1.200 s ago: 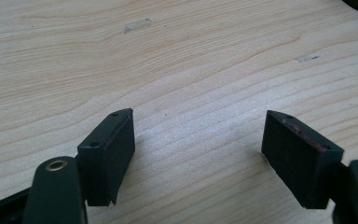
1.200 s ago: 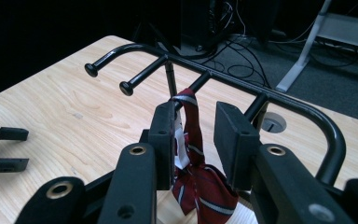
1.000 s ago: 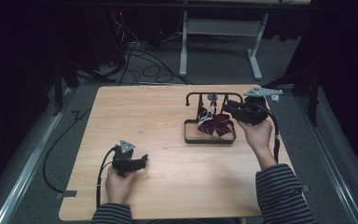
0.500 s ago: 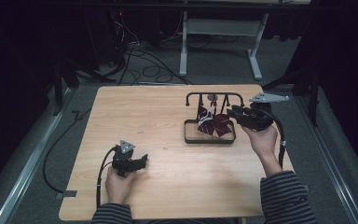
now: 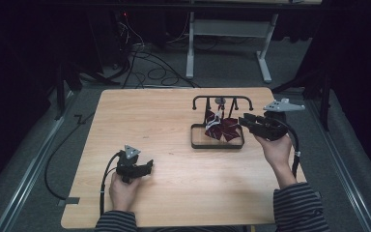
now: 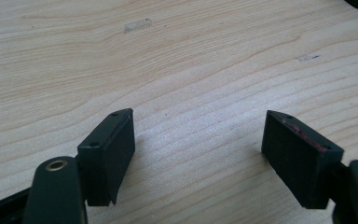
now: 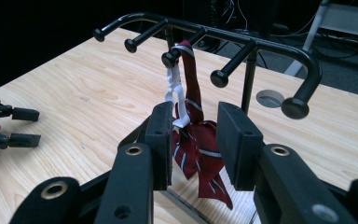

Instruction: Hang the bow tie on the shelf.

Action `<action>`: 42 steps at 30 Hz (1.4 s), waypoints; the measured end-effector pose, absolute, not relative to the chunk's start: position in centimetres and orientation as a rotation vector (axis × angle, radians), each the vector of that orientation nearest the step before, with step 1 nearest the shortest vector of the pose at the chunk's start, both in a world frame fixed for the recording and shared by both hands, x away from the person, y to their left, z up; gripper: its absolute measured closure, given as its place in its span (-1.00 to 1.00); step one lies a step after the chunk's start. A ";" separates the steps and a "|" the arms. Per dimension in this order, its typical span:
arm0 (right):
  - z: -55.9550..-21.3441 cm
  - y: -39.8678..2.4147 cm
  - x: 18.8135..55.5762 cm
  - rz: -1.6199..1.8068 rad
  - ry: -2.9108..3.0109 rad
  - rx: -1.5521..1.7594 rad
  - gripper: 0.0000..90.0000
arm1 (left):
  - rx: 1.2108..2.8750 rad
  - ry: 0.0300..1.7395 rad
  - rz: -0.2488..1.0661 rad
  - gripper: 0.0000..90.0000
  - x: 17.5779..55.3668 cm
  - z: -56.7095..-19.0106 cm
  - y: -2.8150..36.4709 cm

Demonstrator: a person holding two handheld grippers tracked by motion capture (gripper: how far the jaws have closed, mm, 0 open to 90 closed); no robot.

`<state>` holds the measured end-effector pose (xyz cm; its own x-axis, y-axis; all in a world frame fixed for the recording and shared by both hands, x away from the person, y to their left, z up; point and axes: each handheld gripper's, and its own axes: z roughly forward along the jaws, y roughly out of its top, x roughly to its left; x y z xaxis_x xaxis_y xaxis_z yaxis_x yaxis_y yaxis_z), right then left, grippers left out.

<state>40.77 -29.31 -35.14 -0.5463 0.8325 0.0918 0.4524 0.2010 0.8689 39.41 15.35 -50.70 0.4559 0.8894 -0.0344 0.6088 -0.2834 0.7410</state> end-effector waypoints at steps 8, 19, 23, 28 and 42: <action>-35.8 -29.6 40.1 1.296 2.088 1.211 0.51 | 2.006 1.248 0.512 -0.42 39.4 -50.7 15.3; -36.8 -30.3 39.1 1.305 2.082 1.225 0.50 | 2.006 1.248 0.516 -0.42 39.4 -50.7 15.3; -37.2 -30.6 38.8 1.307 2.080 1.233 0.50 | 2.006 1.247 0.517 -0.42 39.4 -50.7 15.3; -37.9 -30.9 38.4 1.308 2.077 1.251 0.50 | 2.006 1.247 0.516 -0.42 39.4 -50.7 15.3; -40.5 -31.3 37.6 1.320 2.087 1.318 0.50 | 2.007 1.248 0.517 -0.42 39.4 -50.7 15.3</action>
<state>37.56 -31.30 -40.49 -0.5115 0.8400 0.1808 0.5235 0.1378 0.8408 39.40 15.31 -50.71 0.4546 0.8901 -0.0309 0.6077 -0.2846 0.7414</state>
